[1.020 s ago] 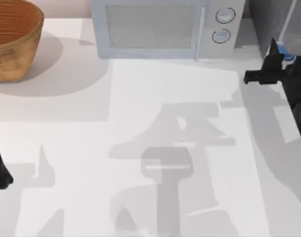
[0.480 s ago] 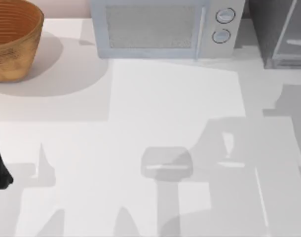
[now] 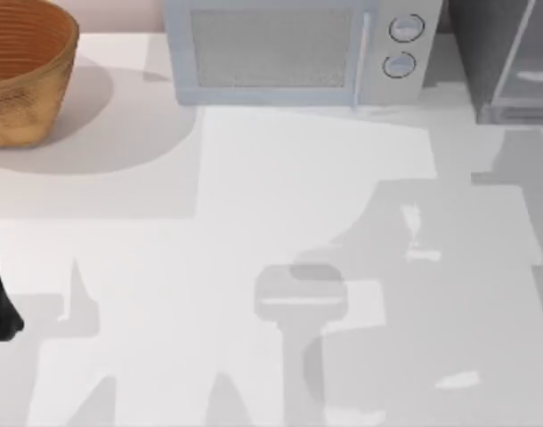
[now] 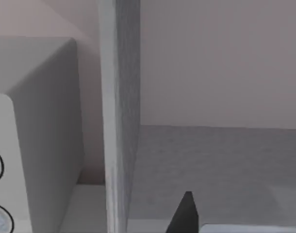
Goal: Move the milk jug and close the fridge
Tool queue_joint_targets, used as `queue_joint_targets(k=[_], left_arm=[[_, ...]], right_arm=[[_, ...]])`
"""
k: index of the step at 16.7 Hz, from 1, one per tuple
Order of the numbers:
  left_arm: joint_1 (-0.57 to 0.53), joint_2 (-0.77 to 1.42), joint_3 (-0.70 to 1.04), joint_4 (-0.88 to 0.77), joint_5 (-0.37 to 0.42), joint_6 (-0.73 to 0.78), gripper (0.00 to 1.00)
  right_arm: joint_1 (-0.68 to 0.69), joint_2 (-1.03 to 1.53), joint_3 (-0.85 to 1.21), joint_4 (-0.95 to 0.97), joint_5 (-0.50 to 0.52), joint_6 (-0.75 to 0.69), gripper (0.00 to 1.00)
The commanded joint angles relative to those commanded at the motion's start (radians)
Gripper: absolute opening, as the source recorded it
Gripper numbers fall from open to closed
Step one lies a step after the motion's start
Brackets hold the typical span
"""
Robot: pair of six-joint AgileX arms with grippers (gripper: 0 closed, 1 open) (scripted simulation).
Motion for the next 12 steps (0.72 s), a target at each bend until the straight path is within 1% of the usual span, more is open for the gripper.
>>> queue_joint_targets(k=[8,10,12], left_arm=[[0.000,0.000,0.000,0.000,0.000,0.000,1.00],[0.000,0.000,0.000,0.000,0.000,0.000,1.00],[0.000,0.000,0.000,0.000,0.000,0.000,1.00]], right_arm=[[-0.147,0.522,0.562,-0.020,-0.147,0.007,0.00],[-0.174,0.602,0.649,-0.025,-0.173,0.012,0.00],[-0.190,0.644,0.693,-0.028,-0.188,0.014,0.00]])
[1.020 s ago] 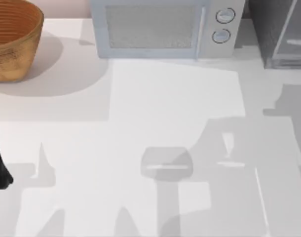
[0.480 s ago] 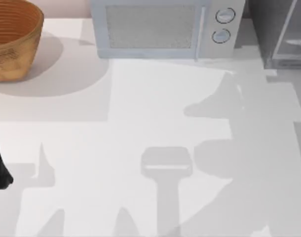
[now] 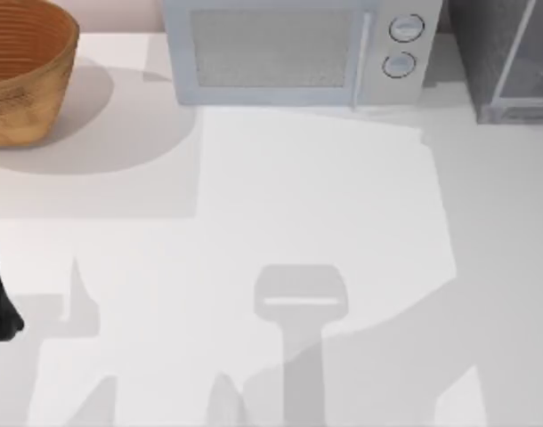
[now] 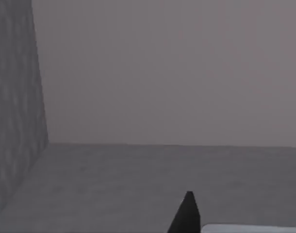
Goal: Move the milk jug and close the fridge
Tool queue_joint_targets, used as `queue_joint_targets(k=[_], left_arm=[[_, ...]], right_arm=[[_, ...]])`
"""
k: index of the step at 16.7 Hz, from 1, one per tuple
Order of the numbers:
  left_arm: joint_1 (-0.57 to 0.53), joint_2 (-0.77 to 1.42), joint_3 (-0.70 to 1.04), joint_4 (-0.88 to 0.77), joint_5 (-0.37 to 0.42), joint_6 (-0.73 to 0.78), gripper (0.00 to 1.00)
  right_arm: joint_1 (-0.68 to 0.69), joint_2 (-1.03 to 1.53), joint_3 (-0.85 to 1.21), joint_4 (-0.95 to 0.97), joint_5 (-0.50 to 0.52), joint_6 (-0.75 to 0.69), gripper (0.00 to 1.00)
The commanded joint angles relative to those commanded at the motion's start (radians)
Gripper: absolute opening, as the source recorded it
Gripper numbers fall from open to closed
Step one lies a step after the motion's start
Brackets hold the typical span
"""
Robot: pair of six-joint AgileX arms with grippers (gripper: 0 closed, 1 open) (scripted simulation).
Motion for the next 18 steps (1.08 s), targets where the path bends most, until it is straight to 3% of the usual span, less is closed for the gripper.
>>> queue_joint_targets(k=[12,18], left_arm=[[0.000,0.000,0.000,0.000,0.000,0.000,1.00],[0.000,0.000,0.000,0.000,0.000,0.000,1.00]], right_arm=[[-0.002,0.006,0.006,0.000,-0.002,0.000,0.00],[-0.002,0.006,0.006,0.000,-0.002,0.000,0.45]])
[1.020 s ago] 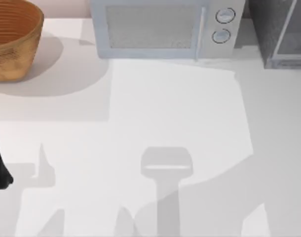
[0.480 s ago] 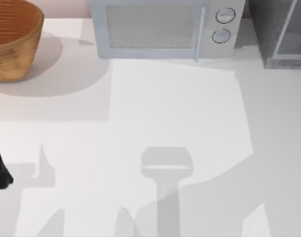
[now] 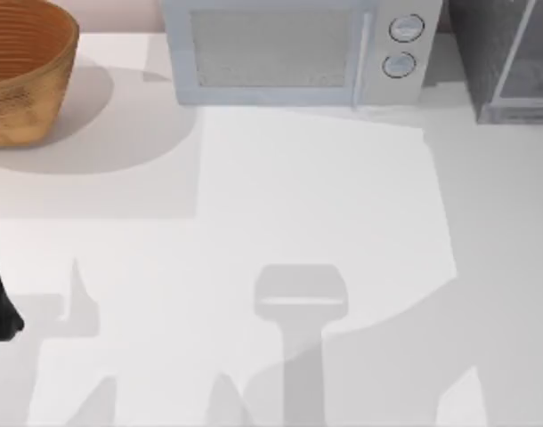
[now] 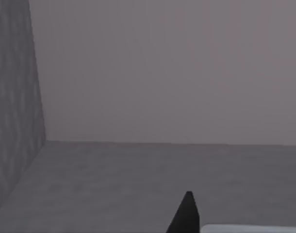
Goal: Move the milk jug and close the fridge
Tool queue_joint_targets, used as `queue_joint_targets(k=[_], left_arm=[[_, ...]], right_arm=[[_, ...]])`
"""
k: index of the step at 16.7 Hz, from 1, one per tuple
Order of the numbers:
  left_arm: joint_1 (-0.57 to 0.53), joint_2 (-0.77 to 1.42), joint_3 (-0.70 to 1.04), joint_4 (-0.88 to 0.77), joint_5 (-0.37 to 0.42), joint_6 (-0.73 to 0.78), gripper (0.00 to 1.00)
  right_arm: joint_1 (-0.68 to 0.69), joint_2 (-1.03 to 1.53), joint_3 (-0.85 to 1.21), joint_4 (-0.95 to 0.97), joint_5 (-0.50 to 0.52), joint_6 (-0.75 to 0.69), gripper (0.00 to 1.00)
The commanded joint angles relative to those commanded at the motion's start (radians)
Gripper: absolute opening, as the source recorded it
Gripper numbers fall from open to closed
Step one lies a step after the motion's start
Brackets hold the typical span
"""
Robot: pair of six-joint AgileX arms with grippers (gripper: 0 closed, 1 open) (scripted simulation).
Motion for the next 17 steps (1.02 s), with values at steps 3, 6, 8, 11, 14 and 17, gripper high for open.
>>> queue_joint_targets(k=[3,6,8,11,14,17], left_arm=[[0.000,0.000,0.000,0.000,0.000,0.000,1.00],[0.000,0.000,0.000,0.000,0.000,0.000,1.00],[0.000,0.000,0.000,0.000,0.000,0.000,1.00],[0.000,0.000,0.000,0.000,0.000,0.000,1.00],[0.000,0.000,0.000,0.000,0.000,0.000,1.00],[0.000,0.000,0.000,0.000,0.000,0.000,1.00]], right_arm=[[0.000,0.000,0.000,0.000,0.000,0.000,0.68],[0.000,0.000,0.000,0.000,0.000,0.000,0.90],[0.000,0.000,0.000,0.000,0.000,0.000,1.00],[0.000,0.000,0.000,0.000,0.000,0.000,1.00],[0.000,0.000,0.000,0.000,0.000,0.000,1.00],[0.002,0.000,-0.001,0.000,0.000,0.000,1.00]])
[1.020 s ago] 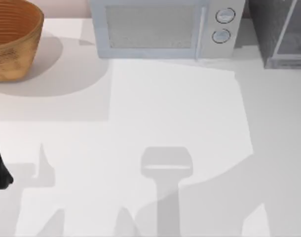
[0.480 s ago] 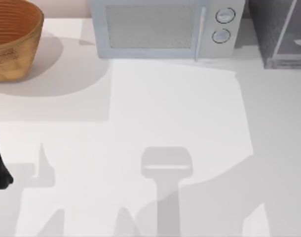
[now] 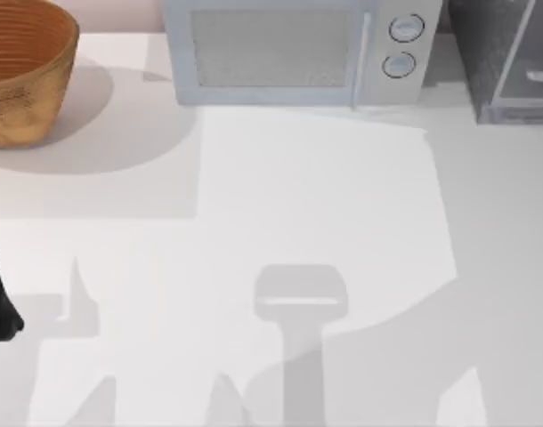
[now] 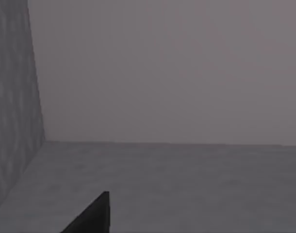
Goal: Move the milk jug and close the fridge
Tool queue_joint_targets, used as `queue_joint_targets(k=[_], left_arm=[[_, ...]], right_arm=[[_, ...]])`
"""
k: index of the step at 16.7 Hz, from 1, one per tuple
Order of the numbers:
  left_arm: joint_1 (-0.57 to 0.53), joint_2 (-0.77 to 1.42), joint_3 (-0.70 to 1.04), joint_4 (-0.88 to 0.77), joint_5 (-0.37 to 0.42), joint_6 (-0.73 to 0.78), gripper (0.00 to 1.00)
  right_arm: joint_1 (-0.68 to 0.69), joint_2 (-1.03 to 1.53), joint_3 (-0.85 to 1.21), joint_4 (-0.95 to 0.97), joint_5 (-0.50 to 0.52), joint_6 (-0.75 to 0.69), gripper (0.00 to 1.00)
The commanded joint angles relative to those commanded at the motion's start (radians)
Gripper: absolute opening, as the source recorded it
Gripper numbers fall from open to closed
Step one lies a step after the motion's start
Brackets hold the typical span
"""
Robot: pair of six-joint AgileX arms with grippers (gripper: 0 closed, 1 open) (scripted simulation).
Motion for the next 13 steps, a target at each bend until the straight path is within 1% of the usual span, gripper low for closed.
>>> queue_joint_targets(k=[3,6,9,13], left_arm=[[0.000,0.000,0.000,0.000,0.000,0.000,1.00],[0.000,0.000,0.000,0.000,0.000,0.000,1.00],[0.000,0.000,0.000,0.000,0.000,0.000,1.00],[0.000,0.000,0.000,0.000,0.000,0.000,1.00]], right_arm=[[0.011,-0.062,-0.034,-0.029,0.001,0.001,1.00],[0.030,-0.219,-0.119,-0.102,0.010,0.001,1.00],[0.053,-0.469,-0.248,-0.213,0.031,-0.002,1.00],[0.085,-0.916,-0.467,-0.402,0.071,-0.008,1.00]])
